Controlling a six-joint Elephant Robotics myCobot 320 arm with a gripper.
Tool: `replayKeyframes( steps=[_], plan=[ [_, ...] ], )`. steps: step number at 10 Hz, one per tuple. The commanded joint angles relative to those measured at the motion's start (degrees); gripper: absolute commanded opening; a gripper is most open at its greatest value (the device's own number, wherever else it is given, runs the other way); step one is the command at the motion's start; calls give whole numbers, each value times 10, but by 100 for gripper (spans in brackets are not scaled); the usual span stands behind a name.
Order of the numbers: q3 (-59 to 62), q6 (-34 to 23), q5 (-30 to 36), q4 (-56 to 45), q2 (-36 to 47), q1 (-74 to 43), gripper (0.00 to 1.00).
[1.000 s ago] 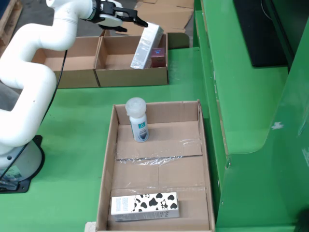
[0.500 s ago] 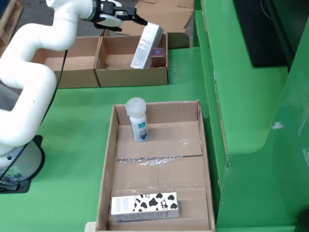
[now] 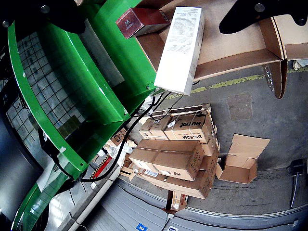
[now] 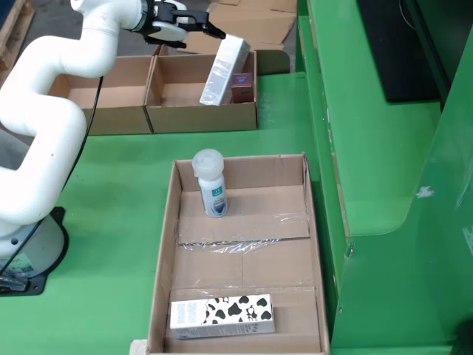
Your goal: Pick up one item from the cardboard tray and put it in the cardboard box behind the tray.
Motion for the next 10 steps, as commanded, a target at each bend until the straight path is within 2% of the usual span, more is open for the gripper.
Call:
replayKeyframes(
  steps=[1, 5, 6, 10],
  plan=[
    [15, 0, -5, 7, 15, -3, 100],
    [15, 0, -5, 7, 15, -3, 100],
    [15, -29, -6, 7, 48, -10, 100],
    [15, -45, -6, 7, 90, -52, 100]
  ],
)
